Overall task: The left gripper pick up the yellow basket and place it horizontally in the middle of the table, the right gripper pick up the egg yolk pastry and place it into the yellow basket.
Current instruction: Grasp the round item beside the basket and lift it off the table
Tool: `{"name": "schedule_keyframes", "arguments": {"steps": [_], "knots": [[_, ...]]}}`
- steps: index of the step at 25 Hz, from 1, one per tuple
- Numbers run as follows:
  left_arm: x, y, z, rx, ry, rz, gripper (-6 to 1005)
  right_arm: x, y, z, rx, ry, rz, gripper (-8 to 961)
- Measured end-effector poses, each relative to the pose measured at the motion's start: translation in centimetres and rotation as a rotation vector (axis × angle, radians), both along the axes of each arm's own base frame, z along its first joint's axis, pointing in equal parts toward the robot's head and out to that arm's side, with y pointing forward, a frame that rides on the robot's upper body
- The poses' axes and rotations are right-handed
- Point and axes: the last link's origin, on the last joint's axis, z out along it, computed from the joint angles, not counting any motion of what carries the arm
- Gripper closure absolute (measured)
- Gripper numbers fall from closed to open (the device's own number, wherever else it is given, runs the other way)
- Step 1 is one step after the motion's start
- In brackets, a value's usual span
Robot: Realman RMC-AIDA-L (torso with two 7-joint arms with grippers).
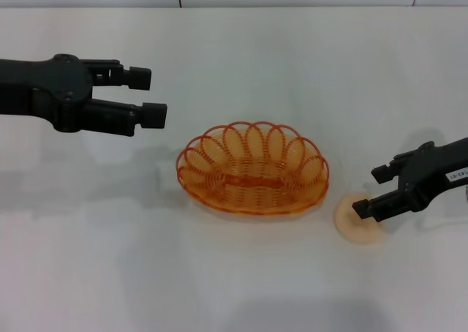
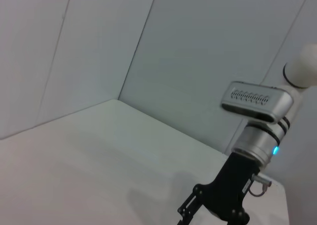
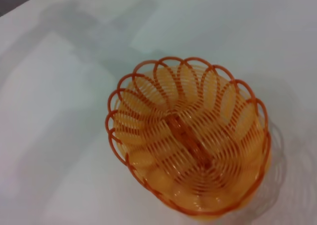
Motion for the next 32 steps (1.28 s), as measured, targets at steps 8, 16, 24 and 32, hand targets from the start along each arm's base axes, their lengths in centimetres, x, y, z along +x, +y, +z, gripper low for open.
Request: {"name": "schedule_keyframes", "arguments": {"steps": [8, 16, 24, 32], "knots": [[0.1, 0.1, 0.0, 0.001, -0.002, -0.001, 107, 0.8, 0.2, -1.2, -0.007, -0.037, -0.015, 170], [0.1, 0.1, -0.1, 0.0, -0.006, -0.002, 107, 0.8, 0.1, -1.8, -0.016, -0.054, -0.003, 173], [0.1, 0.2, -0.1, 0.004, -0.006, 0.002, 107, 0.8, 0.1, -1.9, -0.018, -0.058, 0.002, 361], [0.1, 0.3, -0.1, 0.008, -0.006, 0.004, 107, 1.0, 0.1, -1.7, -0.017, -0.062, -0.004, 511]]}}
